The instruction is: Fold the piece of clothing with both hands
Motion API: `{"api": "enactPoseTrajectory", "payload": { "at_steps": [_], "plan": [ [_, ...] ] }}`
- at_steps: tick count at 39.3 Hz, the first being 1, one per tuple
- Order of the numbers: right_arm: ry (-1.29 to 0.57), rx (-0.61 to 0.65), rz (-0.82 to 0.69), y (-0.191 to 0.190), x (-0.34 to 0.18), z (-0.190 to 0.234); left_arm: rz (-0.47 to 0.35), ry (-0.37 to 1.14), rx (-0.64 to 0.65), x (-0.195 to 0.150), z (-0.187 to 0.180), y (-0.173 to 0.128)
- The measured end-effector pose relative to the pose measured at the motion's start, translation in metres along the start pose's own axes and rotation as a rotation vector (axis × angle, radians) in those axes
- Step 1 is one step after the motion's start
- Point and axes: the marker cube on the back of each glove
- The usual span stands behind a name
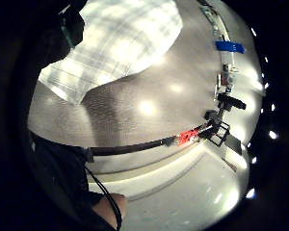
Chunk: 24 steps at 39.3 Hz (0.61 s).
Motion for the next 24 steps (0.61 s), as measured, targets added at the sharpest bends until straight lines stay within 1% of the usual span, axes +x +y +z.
{"api": "enactPoseTrajectory", "payload": {
  "at_steps": [2, 5, 7, 10, 11, 12, 15, 16, 18, 21, 24],
  "plan": [
    [0.031, 0.041, -0.073, -0.019, 0.000, 0.010, 0.046, 0.029, -0.014, 0.005, 0.004, -0.009],
    [0.086, 0.147, -0.156, -0.038, 0.002, 0.019, 0.013, 0.075, -0.028, 0.006, 0.006, -0.019],
    [0.110, 0.186, -0.175, -0.045, 0.004, 0.024, 0.026, 0.087, 0.038, 0.007, 0.002, -0.025],
    [0.125, 0.216, -0.222, -0.053, 0.003, 0.028, 0.090, 0.097, 0.187, 0.011, -0.008, -0.032],
    [0.125, 0.245, -0.233, -0.056, 0.003, 0.028, 0.086, 0.092, 0.229, 0.012, -0.011, -0.033],
    [0.121, 0.279, -0.236, -0.060, 0.003, 0.027, 0.063, 0.078, 0.261, 0.011, -0.013, -0.033],
    [0.092, 0.341, -0.233, -0.065, 0.002, 0.025, -0.026, 0.017, 0.303, 0.010, -0.014, -0.030],
    [0.081, 0.333, -0.240, -0.066, 0.001, 0.026, -0.037, -0.002, 0.312, 0.011, -0.013, -0.029],
    [0.069, 0.290, -0.252, -0.064, 0.000, 0.028, -0.027, -0.038, 0.339, 0.015, -0.013, -0.029],
    [0.093, 0.228, -0.238, -0.062, -0.001, 0.032, 0.003, -0.090, 0.378, 0.020, -0.011, -0.027],
    [0.111, 0.119, -0.227, -0.053, -0.003, 0.037, 0.051, -0.105, 0.372, 0.024, -0.009, -0.017]
  ]
}}
